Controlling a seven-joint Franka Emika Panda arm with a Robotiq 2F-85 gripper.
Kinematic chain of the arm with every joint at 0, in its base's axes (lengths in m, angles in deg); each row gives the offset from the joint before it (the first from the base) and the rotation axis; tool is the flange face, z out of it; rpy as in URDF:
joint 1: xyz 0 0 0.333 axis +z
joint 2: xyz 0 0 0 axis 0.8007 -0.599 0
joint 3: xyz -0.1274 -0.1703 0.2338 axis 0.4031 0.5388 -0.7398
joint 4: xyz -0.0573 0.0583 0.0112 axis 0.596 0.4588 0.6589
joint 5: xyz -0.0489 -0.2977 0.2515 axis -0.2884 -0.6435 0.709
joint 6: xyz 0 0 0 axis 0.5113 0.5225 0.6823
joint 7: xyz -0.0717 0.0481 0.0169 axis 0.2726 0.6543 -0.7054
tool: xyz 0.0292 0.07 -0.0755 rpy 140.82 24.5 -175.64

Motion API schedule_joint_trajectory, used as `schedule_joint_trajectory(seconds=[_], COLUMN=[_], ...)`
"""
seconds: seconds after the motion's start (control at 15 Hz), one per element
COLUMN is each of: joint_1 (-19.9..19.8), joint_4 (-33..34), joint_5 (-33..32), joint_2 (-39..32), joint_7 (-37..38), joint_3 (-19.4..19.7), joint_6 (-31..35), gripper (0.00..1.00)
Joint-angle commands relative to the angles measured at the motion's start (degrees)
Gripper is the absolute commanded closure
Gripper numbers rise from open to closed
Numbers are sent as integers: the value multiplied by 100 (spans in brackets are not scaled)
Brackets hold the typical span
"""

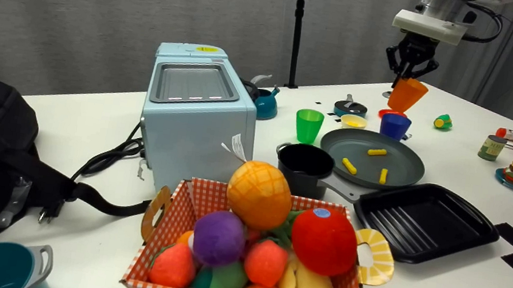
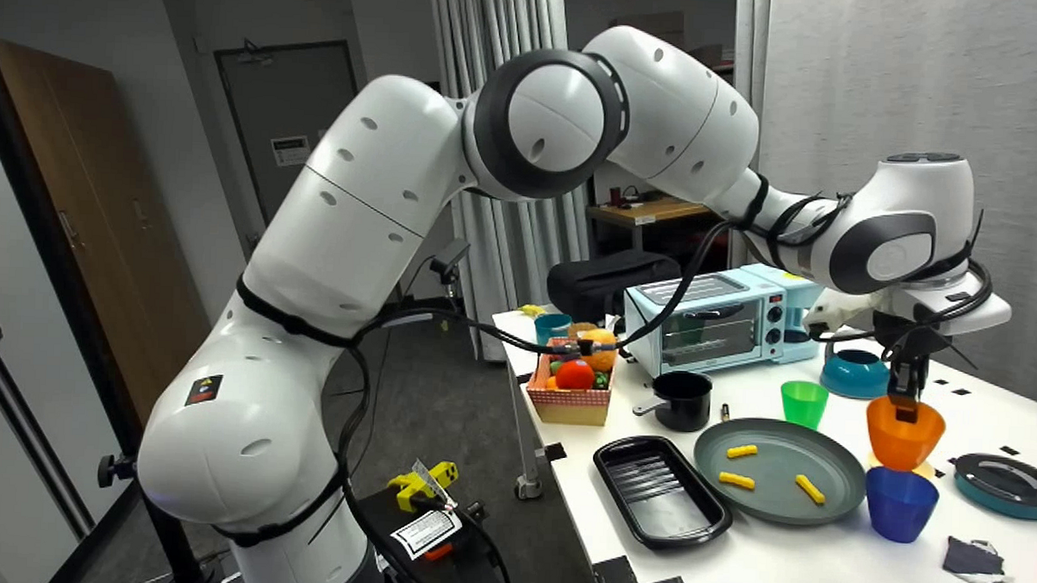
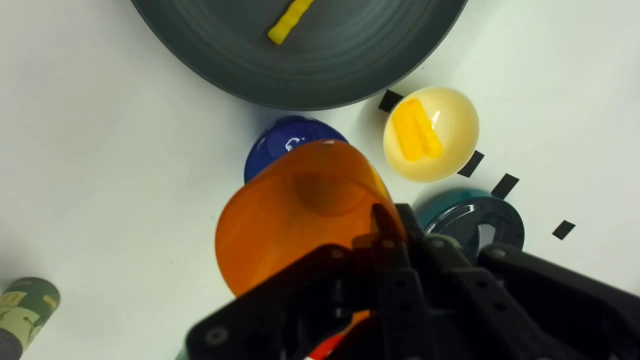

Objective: Empty the contents in the orange cup onto the plate then stack it with the blue cup.

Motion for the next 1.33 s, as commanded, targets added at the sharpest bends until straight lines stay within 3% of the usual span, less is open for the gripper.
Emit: schedule_joint_trajectory(seconds=[0.0, 0.87, 0.93, 1.07, 1.27], joint_1=[49, -8, -23, -59, -136], joint_4=[847, 1811, 1860, 1965, 2058], joint_5=[95, 15, 22, 37, 83], joint_2=[-541, -1370, -1397, -1437, -1393], joint_7=[111, 181, 166, 151, 91], joint_3=[109, 215, 207, 199, 166], joint_6=[-513, -1209, -1313, -1497, -1658], gripper=[99, 99, 71, 63, 41])
